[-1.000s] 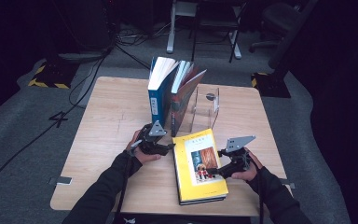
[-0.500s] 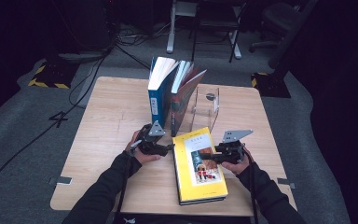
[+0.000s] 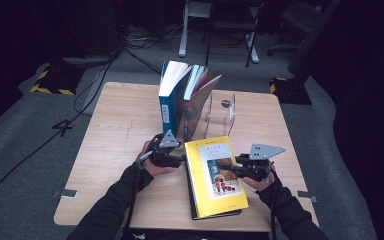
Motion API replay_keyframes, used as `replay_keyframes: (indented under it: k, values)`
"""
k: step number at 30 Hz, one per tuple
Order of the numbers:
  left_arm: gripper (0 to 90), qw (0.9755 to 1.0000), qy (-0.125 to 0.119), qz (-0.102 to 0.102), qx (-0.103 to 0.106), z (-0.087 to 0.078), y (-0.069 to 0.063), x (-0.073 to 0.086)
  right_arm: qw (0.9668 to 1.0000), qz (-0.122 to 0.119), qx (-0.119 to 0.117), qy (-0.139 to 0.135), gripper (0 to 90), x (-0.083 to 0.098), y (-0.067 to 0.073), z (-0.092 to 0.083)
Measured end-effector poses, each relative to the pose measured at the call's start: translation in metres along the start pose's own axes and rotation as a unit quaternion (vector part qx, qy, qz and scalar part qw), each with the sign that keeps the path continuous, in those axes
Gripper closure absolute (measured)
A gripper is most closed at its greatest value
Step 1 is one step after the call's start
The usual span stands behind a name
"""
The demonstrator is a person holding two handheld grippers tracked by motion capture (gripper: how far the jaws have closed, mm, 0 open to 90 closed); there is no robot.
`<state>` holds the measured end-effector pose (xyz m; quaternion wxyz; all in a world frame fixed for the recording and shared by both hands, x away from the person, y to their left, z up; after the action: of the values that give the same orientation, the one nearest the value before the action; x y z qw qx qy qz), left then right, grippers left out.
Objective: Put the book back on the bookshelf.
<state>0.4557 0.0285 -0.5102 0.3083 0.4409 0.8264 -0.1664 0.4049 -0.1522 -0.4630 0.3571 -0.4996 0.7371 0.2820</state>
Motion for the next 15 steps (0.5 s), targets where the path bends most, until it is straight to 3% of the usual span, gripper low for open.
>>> replay_keyframes:
  k: [1,2,6,10,15]
  values:
    - [48.2,1.0000,-0.001,-0.006,-0.001,0.000,0.002,-0.001,1.0000,-0.001,0.000,-0.001,76.2,0.000,0.000,0.000]
    - [50.9,0.9998,-0.011,-0.015,0.013,-0.001,0.002,-0.003,1.0000,-0.002,0.001,-0.001,76.2,0.000,0.000,0.000]
    - [63.8,0.9990,-0.027,-0.008,0.035,-0.005,0.000,-0.009,0.9998,-0.010,0.013,-0.008,76.2,-0.003,0.002,-0.001]
    - [77.3,0.9986,-0.035,-0.007,0.038,-0.008,-0.003,-0.014,0.9992,-0.017,0.032,-0.013,76.2,-0.005,0.002,-0.003]
    - [85.1,0.9974,-0.055,0.002,0.046,-0.015,-0.004,-0.022,0.9988,-0.024,0.035,-0.022,75.5,-0.009,0.002,-0.007]
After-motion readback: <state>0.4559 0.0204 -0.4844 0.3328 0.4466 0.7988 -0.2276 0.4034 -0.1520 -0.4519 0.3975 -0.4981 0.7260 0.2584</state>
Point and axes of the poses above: each handheld gripper's, and its own axes: z roughly forward along the jaws, x roughly out of its underside, y roughly to its left, the point moved 9 cm from there along z, roughly forward along the jaws, and after that the axes turned 14 degrees about y, right-handed, at the moved point
